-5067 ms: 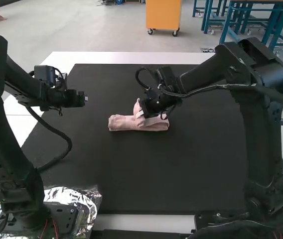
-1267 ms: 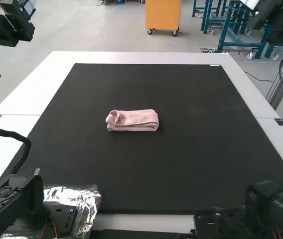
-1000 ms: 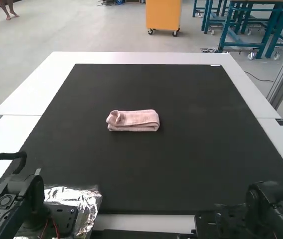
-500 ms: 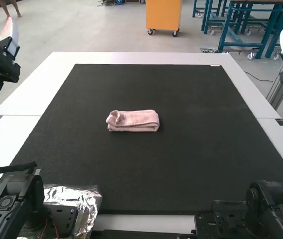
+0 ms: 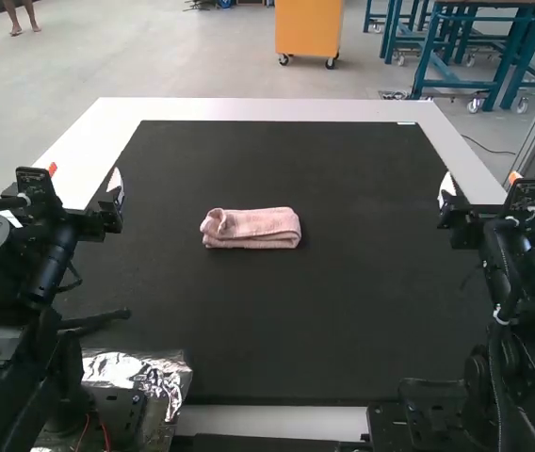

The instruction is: Fold the towel.

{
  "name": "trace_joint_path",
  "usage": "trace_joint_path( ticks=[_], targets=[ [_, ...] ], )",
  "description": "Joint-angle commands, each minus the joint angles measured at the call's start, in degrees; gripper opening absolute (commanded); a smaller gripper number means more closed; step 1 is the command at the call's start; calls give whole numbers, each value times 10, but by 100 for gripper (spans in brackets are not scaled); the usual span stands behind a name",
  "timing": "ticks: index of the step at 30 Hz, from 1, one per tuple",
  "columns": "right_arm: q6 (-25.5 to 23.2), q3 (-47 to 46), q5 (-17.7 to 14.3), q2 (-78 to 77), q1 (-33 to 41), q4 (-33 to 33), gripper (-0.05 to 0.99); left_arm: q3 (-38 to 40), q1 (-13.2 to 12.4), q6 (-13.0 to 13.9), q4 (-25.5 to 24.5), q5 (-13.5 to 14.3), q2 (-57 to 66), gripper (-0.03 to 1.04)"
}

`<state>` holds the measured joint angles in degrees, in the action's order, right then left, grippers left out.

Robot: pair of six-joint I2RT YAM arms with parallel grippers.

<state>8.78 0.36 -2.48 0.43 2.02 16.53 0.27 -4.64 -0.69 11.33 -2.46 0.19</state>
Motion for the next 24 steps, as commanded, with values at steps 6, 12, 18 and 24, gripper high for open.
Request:
trace_joint_path(
  ticks=[6, 12, 18, 24],
  targets=[
    [-20, -4, -17, -4, -5, -155, 92, -3, -5, -127, -116, 67, -2, 97],
    [-19, -4, -5, -4, -5, -157, 92, -3, -5, -128, -117, 67, -2, 97],
    [-19, -4, -4, -4, -5, -157, 92, -3, -5, -128, -117, 67, -2, 97],
    [-19, -4, -4, -4, -5, -157, 92, -3, -5, -128, -117, 67, -2, 97]
  ],
)
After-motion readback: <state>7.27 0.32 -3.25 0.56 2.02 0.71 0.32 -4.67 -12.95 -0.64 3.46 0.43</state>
